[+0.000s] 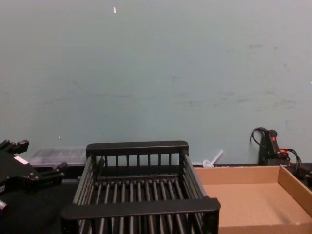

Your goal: Pick up the white tape and place it into the black box , Pick up the silver tape and place it into the brown box.

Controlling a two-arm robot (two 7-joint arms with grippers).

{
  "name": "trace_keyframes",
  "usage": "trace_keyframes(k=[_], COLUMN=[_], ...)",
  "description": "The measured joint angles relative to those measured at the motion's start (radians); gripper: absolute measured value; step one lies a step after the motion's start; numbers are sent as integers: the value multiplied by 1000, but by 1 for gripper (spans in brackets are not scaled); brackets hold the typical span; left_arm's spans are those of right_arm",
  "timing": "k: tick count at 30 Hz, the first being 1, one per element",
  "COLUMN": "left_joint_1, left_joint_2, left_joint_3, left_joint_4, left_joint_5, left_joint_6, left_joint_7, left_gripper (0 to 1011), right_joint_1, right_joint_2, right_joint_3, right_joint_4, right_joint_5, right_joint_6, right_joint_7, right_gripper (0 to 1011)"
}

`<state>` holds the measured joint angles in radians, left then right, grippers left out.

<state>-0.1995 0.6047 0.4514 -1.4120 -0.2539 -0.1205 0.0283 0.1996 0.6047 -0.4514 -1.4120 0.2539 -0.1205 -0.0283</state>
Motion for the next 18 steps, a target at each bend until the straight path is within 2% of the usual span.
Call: trace_keyframes(k=[18], left_joint_1=[0], left_joint_2=[0], left_joint_3=[0], left_joint_4=[0], left_joint_5=[0], left_joint_6=[0], left_joint_7=[0], left_gripper=[1001], right_joint_1=[0], right_joint_2=[0], right_joint_3=[0], right_joint_4=[0], right_joint_5=[0], right_joint_6=[0], right_joint_7=[0], right_gripper=[1002])
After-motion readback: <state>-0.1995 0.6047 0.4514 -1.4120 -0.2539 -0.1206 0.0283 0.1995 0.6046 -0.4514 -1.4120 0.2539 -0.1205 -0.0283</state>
